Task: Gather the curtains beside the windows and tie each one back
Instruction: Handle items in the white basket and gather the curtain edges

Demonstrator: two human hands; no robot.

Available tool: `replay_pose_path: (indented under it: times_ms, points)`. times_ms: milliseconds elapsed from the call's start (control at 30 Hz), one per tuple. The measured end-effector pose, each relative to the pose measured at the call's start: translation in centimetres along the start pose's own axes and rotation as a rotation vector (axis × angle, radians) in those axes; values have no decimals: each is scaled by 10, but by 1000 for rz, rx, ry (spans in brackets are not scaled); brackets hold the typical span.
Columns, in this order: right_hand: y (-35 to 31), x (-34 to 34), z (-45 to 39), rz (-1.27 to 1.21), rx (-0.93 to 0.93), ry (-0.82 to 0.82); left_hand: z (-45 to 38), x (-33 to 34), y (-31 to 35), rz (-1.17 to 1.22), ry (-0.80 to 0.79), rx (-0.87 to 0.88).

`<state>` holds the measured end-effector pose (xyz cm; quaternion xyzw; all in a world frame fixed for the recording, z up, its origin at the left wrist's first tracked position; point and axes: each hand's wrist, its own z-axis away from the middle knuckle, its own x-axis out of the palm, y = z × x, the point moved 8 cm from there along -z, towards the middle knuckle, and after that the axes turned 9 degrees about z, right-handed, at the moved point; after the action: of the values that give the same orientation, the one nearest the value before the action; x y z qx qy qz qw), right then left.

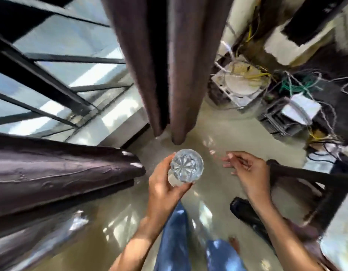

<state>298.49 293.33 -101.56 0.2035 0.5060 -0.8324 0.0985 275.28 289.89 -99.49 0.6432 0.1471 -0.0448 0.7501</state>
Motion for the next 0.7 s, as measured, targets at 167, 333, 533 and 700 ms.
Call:
replay_pose_path:
  times_ms: [167,333,533,700]
  points:
    - [16,-80,40,-41,46,49,25,85,51,-26,-209,103]
    - [47,-162,73,76,17,156,70,185,88,-54,-467,185]
    - [139,-273,123,172,129,398,116,283,112,-77,-761,242]
    - [230,-358,176,-27,333,647,151,341,114,-55,-787,255]
